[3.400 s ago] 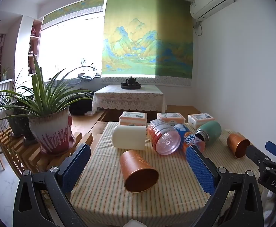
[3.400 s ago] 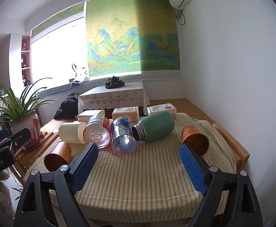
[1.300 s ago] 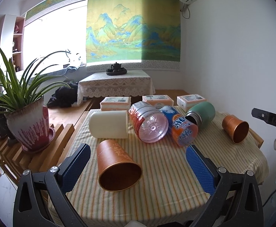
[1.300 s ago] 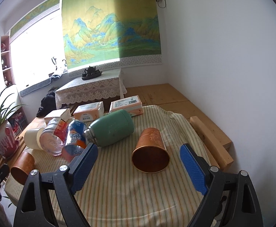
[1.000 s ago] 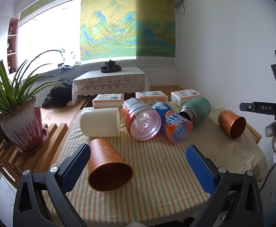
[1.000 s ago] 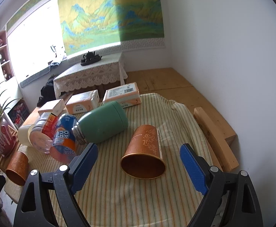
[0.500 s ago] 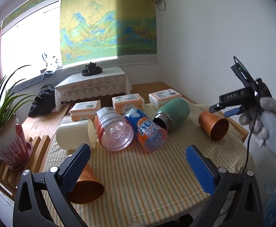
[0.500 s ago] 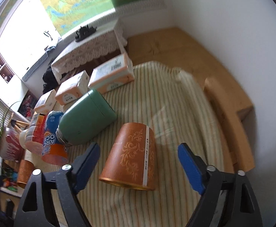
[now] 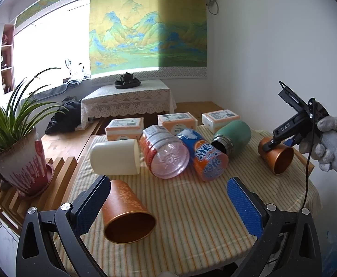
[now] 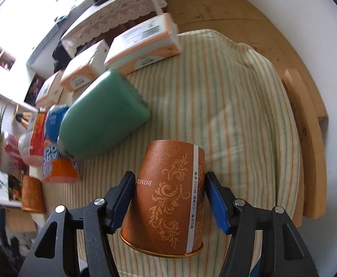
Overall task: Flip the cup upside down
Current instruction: 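Lift the orange-brown cup with the right tool and rotate it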
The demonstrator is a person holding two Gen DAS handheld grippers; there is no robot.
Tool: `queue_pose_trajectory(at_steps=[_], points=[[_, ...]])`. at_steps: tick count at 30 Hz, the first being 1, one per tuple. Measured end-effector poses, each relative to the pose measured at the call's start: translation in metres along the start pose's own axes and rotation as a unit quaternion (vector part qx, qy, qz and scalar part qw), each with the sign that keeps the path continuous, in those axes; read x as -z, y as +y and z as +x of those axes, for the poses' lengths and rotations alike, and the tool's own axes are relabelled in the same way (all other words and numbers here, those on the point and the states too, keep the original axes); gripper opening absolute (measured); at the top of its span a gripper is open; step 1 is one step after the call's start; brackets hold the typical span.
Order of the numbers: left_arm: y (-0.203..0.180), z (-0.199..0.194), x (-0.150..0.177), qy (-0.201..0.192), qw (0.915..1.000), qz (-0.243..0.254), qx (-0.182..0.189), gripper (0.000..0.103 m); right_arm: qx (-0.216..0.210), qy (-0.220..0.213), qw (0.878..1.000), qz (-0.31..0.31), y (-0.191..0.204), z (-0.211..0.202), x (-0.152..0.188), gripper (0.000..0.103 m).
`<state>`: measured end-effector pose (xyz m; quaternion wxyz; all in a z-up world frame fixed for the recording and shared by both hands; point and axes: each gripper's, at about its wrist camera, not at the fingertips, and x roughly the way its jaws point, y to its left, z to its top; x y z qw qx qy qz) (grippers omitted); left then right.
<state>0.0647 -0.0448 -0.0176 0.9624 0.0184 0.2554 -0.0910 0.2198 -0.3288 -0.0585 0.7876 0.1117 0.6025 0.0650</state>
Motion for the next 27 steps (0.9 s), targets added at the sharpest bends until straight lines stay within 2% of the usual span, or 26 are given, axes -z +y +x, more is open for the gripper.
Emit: queue_pose_trajectory(at_steps=[4, 9, 18, 25, 27], points=[[0.011, -0.006, 0.002, -0.002, 0.9999, -0.008, -0.008, 0.102, -0.006, 0.001, 1.000, -0.027, 0.024, -0.011, 0.009, 0.057], [0.025, -0.009, 0.005, 0.006, 0.9998, -0.018, -0.010, 0.102, -0.043, 0.009, 0.997, -0.058, 0.063, -0.020, 0.032, 0.057], [0.041, -0.010, 0.006, 0.025, 0.9993, -0.025, -0.011, 0.102, -0.070, 0.040, 0.988, -0.128, 0.143, 0.009, 0.066, 0.058], [0.049, -0.006, -0.001, 0.038, 0.9988, -0.030, -0.008, 0.102, -0.075, 0.028, 0.988, -0.130, 0.151, 0.019, 0.067, 0.060], [0.048, -0.003, -0.005, 0.044, 0.9986, -0.029, -0.005, 0.102, -0.083, 0.024, 0.988, -0.128, 0.150, 0.017, 0.066, 0.064]])
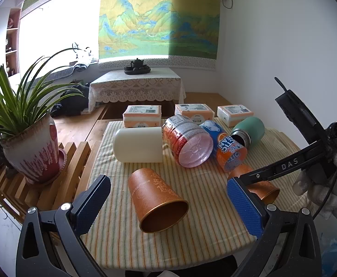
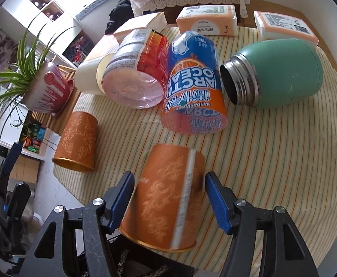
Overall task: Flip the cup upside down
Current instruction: 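Lift the orange-brown cup with the right tool and rotate it, then set the cup down on its base and open the right tool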
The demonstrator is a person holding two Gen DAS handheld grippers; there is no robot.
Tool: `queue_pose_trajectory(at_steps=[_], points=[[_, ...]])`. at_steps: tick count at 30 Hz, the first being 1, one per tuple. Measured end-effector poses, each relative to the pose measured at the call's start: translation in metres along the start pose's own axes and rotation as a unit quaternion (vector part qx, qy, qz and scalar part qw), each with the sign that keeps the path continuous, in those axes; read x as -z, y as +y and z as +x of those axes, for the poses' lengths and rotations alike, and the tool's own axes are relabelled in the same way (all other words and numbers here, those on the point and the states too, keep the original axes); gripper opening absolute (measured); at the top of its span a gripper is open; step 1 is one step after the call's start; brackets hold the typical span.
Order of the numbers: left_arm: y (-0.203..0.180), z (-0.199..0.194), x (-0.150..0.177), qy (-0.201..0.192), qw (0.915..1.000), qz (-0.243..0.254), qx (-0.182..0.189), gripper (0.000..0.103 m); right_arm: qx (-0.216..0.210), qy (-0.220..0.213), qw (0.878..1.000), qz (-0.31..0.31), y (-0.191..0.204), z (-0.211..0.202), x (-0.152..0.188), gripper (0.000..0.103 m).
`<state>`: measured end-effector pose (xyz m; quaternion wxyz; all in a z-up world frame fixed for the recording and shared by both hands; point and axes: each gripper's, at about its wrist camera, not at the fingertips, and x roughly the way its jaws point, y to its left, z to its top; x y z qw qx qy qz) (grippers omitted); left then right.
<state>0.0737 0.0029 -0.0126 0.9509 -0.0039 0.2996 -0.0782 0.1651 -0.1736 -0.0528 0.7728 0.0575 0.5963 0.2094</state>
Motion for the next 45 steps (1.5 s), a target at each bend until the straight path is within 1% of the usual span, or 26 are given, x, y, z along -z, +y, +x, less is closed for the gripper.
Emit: queue_pose_trajectory(at_steps=[2, 6, 7, 10, 12, 13, 14, 16, 18, 20, 22, 24, 27, 28, 31, 33, 34, 37, 40, 41, 43, 45], points=[[-0.002, 0.005, -0.006, 0.010, 0.9999, 0.001, 0.009, 0.102, -0.002, -0.013, 1.000, 0.003, 0.000, -0.004, 0.001, 0.064], [-0.014, 0.021, -0.021, 0.039, 0.9989, 0.012, 0.025, 0.102, 0.019, -0.068, 0.997, 0.001, -0.004, -0.029, 0.015, 0.064], [-0.020, 0.027, -0.025, 0.052, 0.9979, 0.016, 0.036, 0.102, 0.024, -0.082, 0.996, 0.000, -0.005, -0.035, 0.021, 0.064], [-0.036, 0.050, -0.038, 0.104, 0.9915, 0.011, 0.078, 0.102, 0.062, -0.130, 0.989, 0.000, -0.010, -0.054, 0.043, 0.064], [-0.051, 0.069, -0.046, 0.143, 0.9845, 0.009, 0.101, 0.101, 0.081, -0.157, 0.984, 0.005, -0.015, -0.064, 0.060, 0.064], [-0.057, 0.078, -0.048, 0.164, 0.9805, 0.007, 0.108, 0.099, 0.082, -0.164, 0.983, 0.011, -0.019, -0.068, 0.067, 0.064], [-0.064, 0.088, -0.051, 0.187, 0.9752, 0.004, 0.118, 0.096, 0.080, -0.171, 0.982, 0.020, -0.025, -0.072, 0.075, 0.064], [-0.077, 0.108, -0.054, 0.238, 0.9610, -0.004, 0.141, 0.094, 0.081, -0.179, 0.980, 0.031, -0.035, -0.079, 0.087, 0.064], [-0.090, 0.127, -0.056, 0.278, 0.9494, -0.007, 0.146, 0.091, 0.086, -0.187, 0.978, 0.040, -0.043, -0.086, 0.097, 0.064], [-0.098, 0.143, -0.054, 0.304, 0.9420, -0.007, 0.141, 0.085, 0.084, -0.196, 0.976, 0.053, -0.052, -0.093, 0.106, 0.064], [-0.105, 0.155, -0.052, 0.327, 0.9346, -0.014, 0.140, 0.082, 0.080, -0.206, 0.973, 0.064, -0.061, -0.101, 0.113, 0.064], [-0.111, 0.164, -0.049, 0.337, 0.9310, -0.017, 0.139, 0.081, 0.078, -0.213, 0.972, 0.068, -0.066, -0.105, 0.118, 0.064], [-0.117, 0.170, -0.043, 0.341, 0.9291, -0.020, 0.141, 0.079, 0.070, -0.214, 0.972, 0.069, -0.072, -0.105, 0.123, 0.064], [-0.118, 0.173, -0.041, 0.343, 0.9285, -0.018, 0.141, 0.076, 0.067, -0.212, 0.972, 0.071, -0.074, -0.105, 0.123, 0.064], [-0.122, 0.180, -0.036, 0.349, 0.9270, -0.018, 0.137, 0.072, 0.065, -0.214, 0.972, 0.074, -0.076, -0.103, 0.122, 0.064], [-0.118, 0.184, -0.035, 0.356, 0.9240, -0.024, 0.137, 0.068, 0.064, -0.215, 0.972, 0.071, -0.075, -0.103, 0.124, 0.064], [-0.117, 0.186, -0.034, 0.359, 0.9226, -0.028, 0.137, 0.064, 0.062, -0.216, 0.972, 0.069, -0.074, -0.103, 0.124, 0.064], [-0.115, 0.187, -0.033, 0.356, 0.9232, -0.033, 0.142, 0.064, 0.062, -0.220, 0.972, 0.063, -0.070, -0.104, 0.124, 0.064], [-0.112, 0.179, -0.036, 0.337, 0.9296, -0.032, 0.144, 0.063, 0.067, -0.223, 0.971, 0.059, -0.066, -0.104, 0.126, 0.064], [-0.109, 0.172, -0.037, 0.326, 0.9336, -0.035, 0.145, 0.063, 0.069, -0.224, 0.970, 0.058, -0.065, -0.104, 0.126, 0.064], [-0.107, 0.160, -0.041, 0.293, 0.9443, -0.032, 0.146, 0.063, 0.068, -0.224, 0.970, 0.059, -0.064, -0.103, 0.127, 0.064], [-0.106, 0.142, -0.045, 0.246, 0.9586, -0.025, 0.142, 0.063, 0.064, -0.223, 0.971, 0.062, -0.064, -0.102, 0.127, 0.064]])
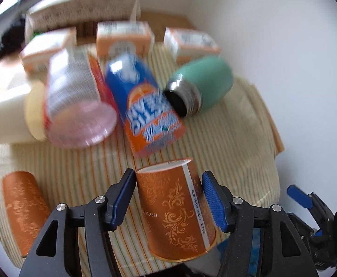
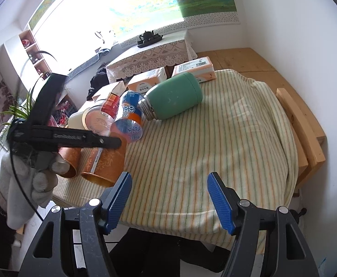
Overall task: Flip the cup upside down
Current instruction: 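Set the cup down on its base and open the right tool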
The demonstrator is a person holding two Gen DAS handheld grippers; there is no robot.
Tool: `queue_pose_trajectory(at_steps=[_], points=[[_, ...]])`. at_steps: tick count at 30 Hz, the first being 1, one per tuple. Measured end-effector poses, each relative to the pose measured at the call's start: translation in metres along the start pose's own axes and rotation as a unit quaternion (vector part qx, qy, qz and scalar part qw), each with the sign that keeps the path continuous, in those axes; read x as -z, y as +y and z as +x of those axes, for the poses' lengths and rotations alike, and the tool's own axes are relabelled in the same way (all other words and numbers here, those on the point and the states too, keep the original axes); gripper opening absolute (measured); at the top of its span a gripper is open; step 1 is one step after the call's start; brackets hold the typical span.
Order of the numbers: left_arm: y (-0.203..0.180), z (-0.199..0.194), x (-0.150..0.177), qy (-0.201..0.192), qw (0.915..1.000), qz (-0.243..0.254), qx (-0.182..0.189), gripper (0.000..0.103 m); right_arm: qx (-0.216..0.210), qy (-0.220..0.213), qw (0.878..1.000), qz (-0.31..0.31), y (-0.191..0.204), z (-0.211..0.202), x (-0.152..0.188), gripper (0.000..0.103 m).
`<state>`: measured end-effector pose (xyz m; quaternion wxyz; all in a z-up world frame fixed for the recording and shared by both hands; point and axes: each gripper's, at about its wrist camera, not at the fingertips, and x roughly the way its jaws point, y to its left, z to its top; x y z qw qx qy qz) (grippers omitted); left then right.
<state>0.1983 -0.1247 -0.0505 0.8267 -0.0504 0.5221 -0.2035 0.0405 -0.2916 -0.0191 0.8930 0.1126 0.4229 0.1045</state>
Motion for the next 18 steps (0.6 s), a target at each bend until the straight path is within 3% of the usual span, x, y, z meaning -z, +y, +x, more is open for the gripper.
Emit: queue_pose_trajectory(at_steps=[3, 9, 18], points=[[-0.007, -0.021, 0.008, -0.059, 0.9976, 0.029, -0.022, 0.063, 0.004, -0.003, 1.000, -0.001, 0.002, 0.001, 0.001, 0.064], [-0.016, -0.037, 0.022, -0.121, 0.9889, 0.066, -0.055, 0.062, 0.009, -0.014, 1.000, -0.003, 0.006, 0.003, 0.003, 0.064], [-0.040, -0.026, 0.029, -0.132, 0.9818, 0.114, -0.075, 0.062, 0.021, -0.025, 0.999, -0.007, 0.009, 0.001, 0.010, 0.064]])
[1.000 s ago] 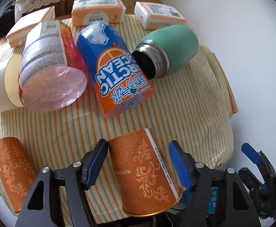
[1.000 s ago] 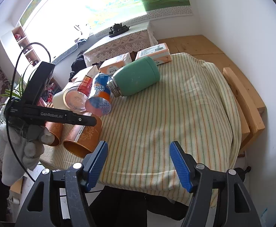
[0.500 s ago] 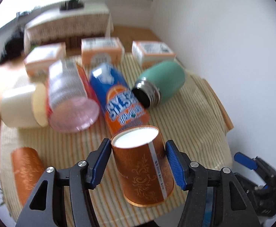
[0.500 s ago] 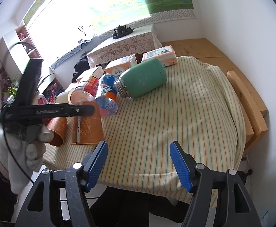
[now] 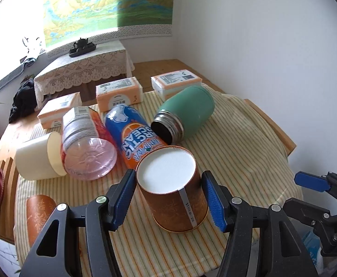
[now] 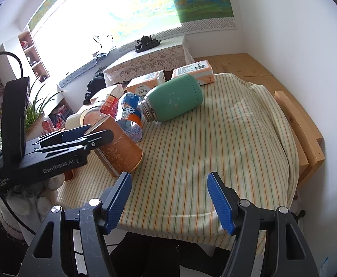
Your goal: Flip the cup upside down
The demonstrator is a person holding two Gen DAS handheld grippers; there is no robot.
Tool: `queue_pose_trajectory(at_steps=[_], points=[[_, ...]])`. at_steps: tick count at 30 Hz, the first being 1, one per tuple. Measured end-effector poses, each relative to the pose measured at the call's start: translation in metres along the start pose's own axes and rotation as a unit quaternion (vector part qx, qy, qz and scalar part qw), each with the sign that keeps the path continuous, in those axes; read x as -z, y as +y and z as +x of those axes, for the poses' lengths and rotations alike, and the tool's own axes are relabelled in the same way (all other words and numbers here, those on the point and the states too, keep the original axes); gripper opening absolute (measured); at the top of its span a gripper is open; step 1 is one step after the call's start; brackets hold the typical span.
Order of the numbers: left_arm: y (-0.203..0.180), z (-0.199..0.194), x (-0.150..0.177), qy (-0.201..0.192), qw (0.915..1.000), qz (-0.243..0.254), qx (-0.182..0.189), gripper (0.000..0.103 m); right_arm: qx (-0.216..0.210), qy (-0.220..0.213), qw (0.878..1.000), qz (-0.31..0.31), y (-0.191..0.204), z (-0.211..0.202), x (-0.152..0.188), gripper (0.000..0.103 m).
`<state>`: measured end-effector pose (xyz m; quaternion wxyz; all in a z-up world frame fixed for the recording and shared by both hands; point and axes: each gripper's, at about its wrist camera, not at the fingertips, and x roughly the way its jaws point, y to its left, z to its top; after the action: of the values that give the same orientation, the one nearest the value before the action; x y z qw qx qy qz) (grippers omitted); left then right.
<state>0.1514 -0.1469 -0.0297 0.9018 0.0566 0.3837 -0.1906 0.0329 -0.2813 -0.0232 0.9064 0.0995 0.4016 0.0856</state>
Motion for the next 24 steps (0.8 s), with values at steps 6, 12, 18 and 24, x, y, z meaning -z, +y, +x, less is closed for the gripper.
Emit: queue_pose_trajectory(at_steps=[6, 12, 18, 24], points=[[-0.005, 0.008, 0.003, 0.006, 0.9999, 0.005, 0.013, 0.062, 0.008, -0.007, 1.000, -0.001, -0.001, -0.005, 0.003, 0.064], [-0.007, 0.010, 0.007, 0.011, 0.9995, 0.008, 0.028, 0.073, 0.019, -0.019, 1.000, -0.009, 0.002, -0.008, 0.004, 0.064], [-0.003, -0.003, 0.013, -0.008, 0.9993, -0.002, 0.036, 0.087, 0.038, -0.033, 0.999, -0.022, 0.008, -0.013, 0.008, 0.064], [0.008, -0.030, 0.030, -0.034, 0.9991, -0.012, 0.020, 0.087, 0.055, -0.050, 0.997, -0.038, 0.016, -0.021, 0.015, 0.064]])
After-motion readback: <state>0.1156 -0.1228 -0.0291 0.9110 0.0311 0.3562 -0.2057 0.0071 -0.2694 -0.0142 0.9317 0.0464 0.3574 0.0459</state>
